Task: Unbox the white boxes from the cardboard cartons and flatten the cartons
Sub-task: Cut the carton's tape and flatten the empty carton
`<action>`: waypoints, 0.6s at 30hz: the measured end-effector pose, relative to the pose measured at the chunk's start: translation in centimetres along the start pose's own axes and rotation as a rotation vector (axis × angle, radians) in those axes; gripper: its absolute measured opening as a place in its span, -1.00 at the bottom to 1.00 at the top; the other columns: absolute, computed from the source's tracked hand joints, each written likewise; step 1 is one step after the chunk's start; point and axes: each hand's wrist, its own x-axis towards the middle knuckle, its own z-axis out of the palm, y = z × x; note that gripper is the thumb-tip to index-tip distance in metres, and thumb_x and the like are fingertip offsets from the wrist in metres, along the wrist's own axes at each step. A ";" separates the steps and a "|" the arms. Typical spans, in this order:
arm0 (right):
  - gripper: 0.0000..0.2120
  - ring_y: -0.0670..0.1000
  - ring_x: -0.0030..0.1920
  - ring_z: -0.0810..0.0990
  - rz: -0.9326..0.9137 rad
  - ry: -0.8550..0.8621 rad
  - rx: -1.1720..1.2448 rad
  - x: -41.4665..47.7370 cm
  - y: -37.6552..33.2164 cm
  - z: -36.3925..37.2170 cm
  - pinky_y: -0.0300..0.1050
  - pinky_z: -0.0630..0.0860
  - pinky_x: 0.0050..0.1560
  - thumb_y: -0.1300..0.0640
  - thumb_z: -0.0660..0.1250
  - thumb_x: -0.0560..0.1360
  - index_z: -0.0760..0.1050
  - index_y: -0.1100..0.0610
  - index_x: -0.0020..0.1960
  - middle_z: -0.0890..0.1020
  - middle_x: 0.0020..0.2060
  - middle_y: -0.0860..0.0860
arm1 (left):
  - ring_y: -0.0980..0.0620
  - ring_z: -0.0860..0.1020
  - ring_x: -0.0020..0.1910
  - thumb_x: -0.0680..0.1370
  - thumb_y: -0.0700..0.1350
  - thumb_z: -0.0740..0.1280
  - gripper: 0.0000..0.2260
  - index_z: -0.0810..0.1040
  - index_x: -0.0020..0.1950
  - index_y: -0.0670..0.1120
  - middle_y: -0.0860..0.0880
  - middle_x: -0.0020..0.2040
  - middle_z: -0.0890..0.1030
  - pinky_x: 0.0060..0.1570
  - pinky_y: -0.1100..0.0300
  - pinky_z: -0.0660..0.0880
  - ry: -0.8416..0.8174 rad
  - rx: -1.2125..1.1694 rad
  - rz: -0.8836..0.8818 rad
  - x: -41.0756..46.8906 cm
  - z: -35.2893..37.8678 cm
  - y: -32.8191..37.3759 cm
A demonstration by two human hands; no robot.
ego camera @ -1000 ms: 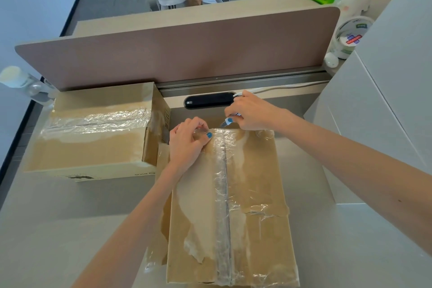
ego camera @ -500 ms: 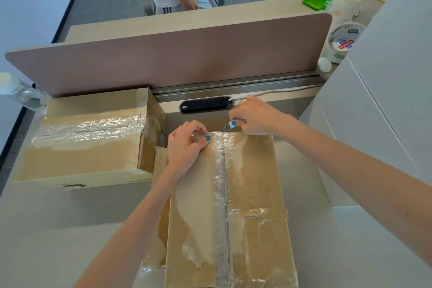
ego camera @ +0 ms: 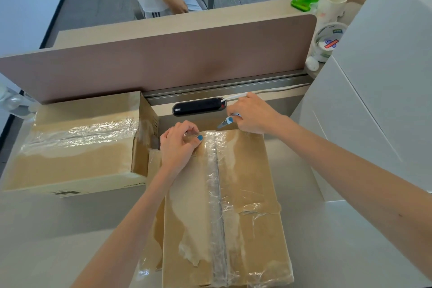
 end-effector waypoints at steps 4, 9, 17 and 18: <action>-0.78 -0.01 -0.09 0.48 -0.003 -0.030 0.038 0.1 -0.2 0.1 -0.09 0.26 0.17 0.14 0.15 0.59 0.56 0.08 0.06 0.62 -0.10 0.02 | 0.15 0.44 0.07 0.53 -0.17 0.41 -0.86 0.53 -0.05 0.06 0.16 -0.03 0.56 0.23 0.28 0.00 -0.003 0.005 -0.005 0.0 0.1 -0.1; -0.80 -0.01 -0.10 0.49 -0.065 -0.046 -0.071 0.3 -0.4 -0.3 -0.11 0.29 0.08 0.11 0.15 0.58 0.55 0.06 0.04 0.61 -0.12 -0.01 | 0.14 0.43 0.09 0.54 -0.15 0.41 -0.87 0.53 -0.03 0.07 0.15 0.01 0.57 0.24 0.23 0.02 -0.025 0.006 -0.013 0.0 0.3 -0.2; -0.85 -0.05 -0.15 0.42 -0.104 -0.045 -0.211 0.4 -1.0 -1.0 -0.17 0.20 0.00 0.06 0.19 0.57 0.53 0.02 0.01 0.58 -0.14 -0.05 | 0.10 0.45 0.11 0.55 -0.16 0.40 -0.87 0.53 -0.02 0.06 0.14 0.01 0.57 0.28 0.14 0.10 -0.049 -0.004 -0.034 0.0 0.1 -0.1; -0.85 -0.05 -0.15 0.43 -0.103 -0.045 -0.219 0.5 -1.1 -1.1 -0.17 0.20 0.00 0.06 0.19 0.56 0.53 0.02 0.00 0.59 -0.14 -0.05 | 0.10 0.45 0.11 0.55 -0.17 0.40 -0.86 0.53 -0.02 0.07 0.14 0.01 0.57 0.29 0.13 0.12 -0.052 -0.003 -0.032 0.0 0.1 -0.1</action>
